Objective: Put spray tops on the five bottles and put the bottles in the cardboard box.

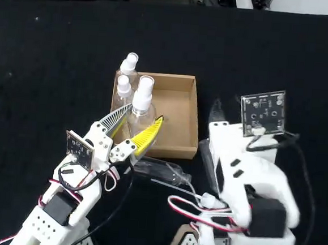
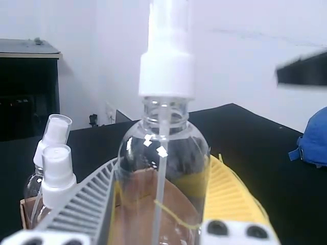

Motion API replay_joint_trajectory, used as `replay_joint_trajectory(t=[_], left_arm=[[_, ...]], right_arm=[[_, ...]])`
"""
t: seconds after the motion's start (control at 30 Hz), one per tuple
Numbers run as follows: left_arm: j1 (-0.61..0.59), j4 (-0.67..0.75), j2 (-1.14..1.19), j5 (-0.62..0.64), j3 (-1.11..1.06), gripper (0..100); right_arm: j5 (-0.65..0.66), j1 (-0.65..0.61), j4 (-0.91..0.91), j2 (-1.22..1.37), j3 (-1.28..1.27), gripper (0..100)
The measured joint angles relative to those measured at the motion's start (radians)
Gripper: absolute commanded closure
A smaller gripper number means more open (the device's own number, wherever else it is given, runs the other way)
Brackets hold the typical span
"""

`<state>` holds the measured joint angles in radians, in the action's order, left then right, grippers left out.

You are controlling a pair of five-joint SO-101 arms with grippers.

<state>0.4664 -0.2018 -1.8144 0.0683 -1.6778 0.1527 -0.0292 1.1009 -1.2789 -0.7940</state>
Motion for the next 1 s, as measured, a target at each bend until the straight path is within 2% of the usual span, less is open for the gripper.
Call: replay_joint_trajectory(t=[0.33, 0.47, 0.63, 1.0], left_arm=[[-0.005, -0.044, 0.0, 0.0, 0.0, 97], [-0.066, -0.032, 0.0, 0.0, 0.0, 97], [-0.12, 0.034, 0.0, 0.0, 0.0, 97], [-0.13, 0.048, 0.0, 0.0, 0.0, 97]], right_arm=[[0.0, 0.118, -0.284, -0.275, -0.549, 90.2], [0.0, 0.153, -0.354, -0.388, -0.726, 90.2], [-0.048, 0.155, -0.362, -0.516, -0.796, 90.3], [-0.1, 0.155, -0.347, -0.519, -0.801, 90.3]])
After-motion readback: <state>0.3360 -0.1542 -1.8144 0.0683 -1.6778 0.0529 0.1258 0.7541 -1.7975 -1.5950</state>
